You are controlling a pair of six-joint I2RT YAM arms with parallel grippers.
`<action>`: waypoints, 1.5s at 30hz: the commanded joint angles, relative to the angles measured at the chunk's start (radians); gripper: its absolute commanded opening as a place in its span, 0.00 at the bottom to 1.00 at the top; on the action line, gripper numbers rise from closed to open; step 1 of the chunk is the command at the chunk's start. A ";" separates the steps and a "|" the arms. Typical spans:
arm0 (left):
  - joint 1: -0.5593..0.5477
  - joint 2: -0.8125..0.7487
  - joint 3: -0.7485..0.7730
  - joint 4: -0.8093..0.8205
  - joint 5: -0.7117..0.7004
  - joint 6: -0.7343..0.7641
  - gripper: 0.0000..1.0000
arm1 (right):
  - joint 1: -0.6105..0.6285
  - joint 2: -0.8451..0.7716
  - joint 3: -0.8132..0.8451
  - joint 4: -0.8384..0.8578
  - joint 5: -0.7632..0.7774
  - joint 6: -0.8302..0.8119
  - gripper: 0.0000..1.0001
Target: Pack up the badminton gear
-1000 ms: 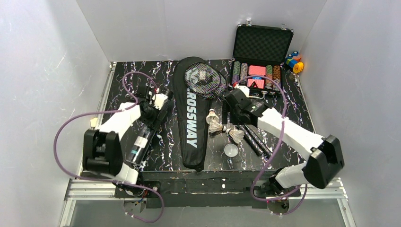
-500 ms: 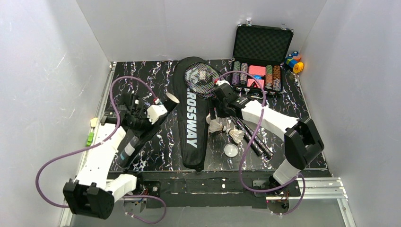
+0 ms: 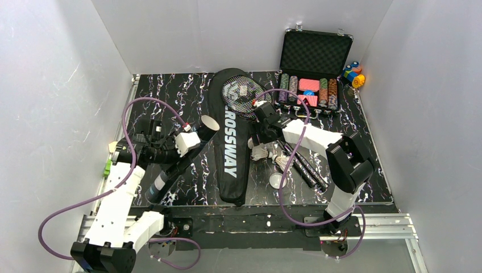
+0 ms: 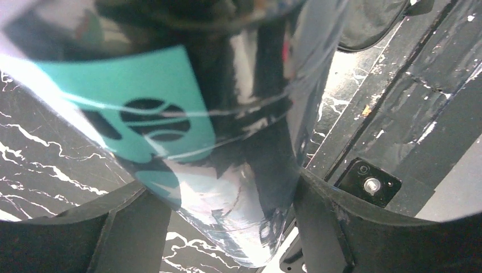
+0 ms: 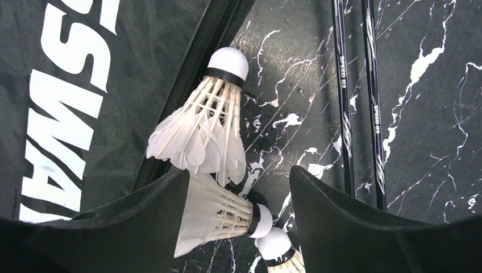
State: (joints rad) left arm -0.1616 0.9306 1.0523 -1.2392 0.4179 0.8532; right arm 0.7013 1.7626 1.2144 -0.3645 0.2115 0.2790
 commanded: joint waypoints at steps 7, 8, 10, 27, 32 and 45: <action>-0.004 -0.001 0.078 -0.015 0.068 -0.025 0.30 | -0.006 0.027 0.014 0.102 0.031 -0.031 0.67; -0.004 -0.006 0.075 -0.014 0.068 -0.026 0.30 | -0.007 0.037 0.020 0.109 0.029 -0.033 0.65; -0.004 -0.022 0.071 -0.012 0.070 -0.031 0.31 | -0.006 0.059 0.034 0.115 0.027 -0.033 0.60; -0.003 -0.097 -0.017 0.000 0.093 0.000 0.36 | -0.002 -0.094 0.012 0.132 -0.002 -0.010 0.01; -0.020 -0.085 -0.096 0.016 0.103 0.098 0.39 | -0.002 -0.236 0.004 0.011 -0.020 0.047 0.01; -0.107 -0.192 -0.237 0.182 0.139 0.373 0.22 | -0.002 -0.922 -0.277 -0.073 -0.918 0.332 0.01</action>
State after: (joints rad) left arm -0.2626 0.8047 0.8253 -1.1229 0.4625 1.1496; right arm 0.7006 0.9432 1.0134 -0.5236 -0.4503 0.4957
